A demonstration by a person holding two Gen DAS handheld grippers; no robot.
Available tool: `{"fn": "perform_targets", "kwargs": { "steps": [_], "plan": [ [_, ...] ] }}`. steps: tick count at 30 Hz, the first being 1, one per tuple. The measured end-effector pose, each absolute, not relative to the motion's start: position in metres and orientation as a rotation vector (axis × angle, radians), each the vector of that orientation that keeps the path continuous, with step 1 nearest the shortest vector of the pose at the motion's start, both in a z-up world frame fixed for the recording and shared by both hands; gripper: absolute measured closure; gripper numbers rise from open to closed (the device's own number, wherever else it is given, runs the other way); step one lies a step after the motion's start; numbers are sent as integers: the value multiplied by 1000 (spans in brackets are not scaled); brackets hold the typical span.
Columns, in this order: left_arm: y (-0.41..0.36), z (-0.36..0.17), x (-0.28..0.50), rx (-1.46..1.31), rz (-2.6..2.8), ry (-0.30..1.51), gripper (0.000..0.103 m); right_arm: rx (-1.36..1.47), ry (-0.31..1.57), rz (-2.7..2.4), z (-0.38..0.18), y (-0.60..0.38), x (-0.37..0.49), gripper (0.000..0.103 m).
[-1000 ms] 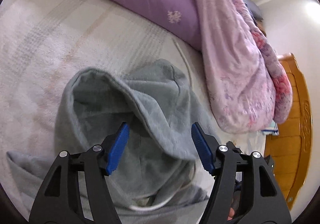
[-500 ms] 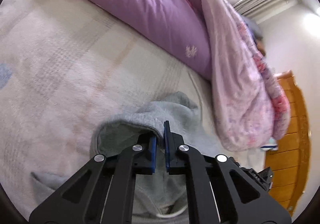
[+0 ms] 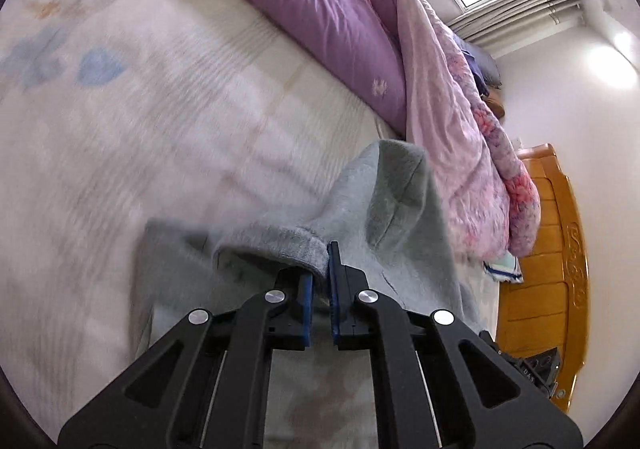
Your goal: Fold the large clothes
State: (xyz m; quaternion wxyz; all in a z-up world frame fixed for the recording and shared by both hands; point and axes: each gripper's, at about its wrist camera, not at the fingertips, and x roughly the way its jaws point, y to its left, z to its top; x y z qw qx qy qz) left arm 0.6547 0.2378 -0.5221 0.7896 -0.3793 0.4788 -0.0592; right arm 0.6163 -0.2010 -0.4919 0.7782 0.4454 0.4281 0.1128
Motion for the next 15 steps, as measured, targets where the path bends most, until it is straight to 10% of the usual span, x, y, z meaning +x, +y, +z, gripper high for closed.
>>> {"fn": "perform_targets", "kwargs": {
  "steps": [8, 12, 15],
  "plan": [
    [232, -569, 568, -835, -72, 1157, 94, 1005, 1123, 140, -547, -204, 536, 94],
    [233, -580, 538, -867, -55, 1204, 63, 1025, 1226, 60, -571, -213, 516, 94],
    [236, -565, 524, -908, -65, 1172, 63, 1028, 1216, 74, -557, -211, 513, 91]
  ]
}}
